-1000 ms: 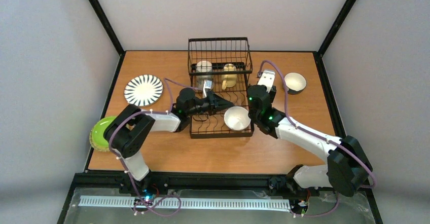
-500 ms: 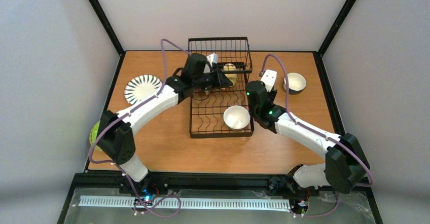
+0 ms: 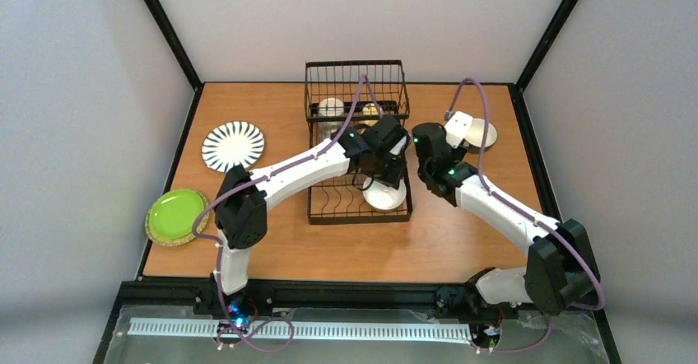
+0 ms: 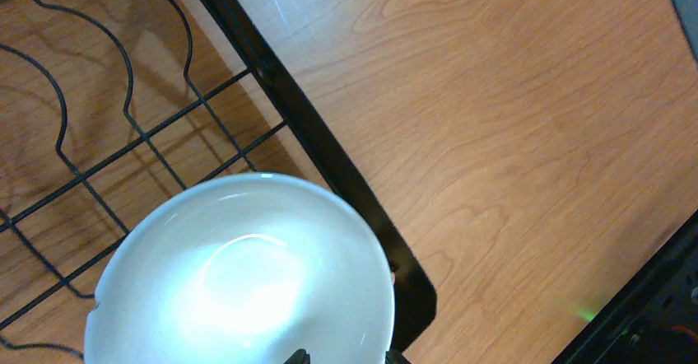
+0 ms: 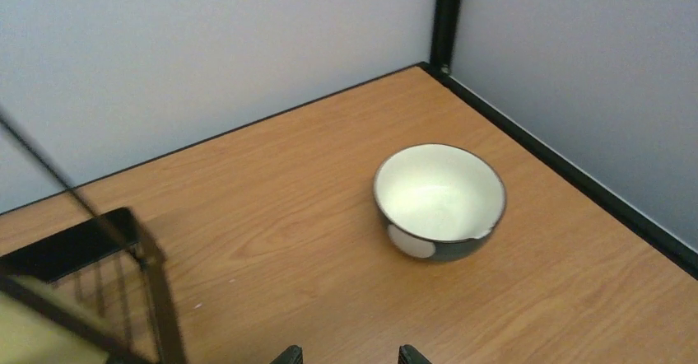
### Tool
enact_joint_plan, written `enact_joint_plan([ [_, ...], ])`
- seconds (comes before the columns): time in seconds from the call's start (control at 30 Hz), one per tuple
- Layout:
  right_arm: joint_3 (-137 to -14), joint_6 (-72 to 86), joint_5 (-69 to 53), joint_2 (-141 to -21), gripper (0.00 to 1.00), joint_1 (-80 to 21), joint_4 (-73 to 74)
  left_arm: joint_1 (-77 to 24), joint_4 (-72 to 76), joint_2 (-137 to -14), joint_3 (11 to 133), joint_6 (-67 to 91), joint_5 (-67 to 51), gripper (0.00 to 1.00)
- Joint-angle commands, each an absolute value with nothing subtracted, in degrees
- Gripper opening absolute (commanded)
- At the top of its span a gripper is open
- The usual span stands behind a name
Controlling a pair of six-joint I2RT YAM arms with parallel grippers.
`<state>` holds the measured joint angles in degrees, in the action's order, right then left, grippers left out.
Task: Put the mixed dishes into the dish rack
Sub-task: Grab the bowl from the dish rack.
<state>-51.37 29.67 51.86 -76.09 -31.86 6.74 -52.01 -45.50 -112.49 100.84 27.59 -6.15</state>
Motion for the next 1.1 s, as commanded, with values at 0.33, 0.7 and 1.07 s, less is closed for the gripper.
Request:
enact_joint_plan([
  [0.33,-53.81,44.81,41.01,-77.12,0.75,-15.93,12.14,-54.55,-49.21,-113.64,103.98,20.57,-4.37,0.56],
  [0.7,-54.49,46.54,37.36,-79.89,0.75,-11.09,11.38,-57.73,-50.0,-116.51,107.42,15.03,-4.33,0.57],
  [1.07,-54.14,45.85,37.07,-79.76,0.75,-11.01,9.78,-57.81,-48.96,-119.53,108.02,13.47,-2.4,0.57],
])
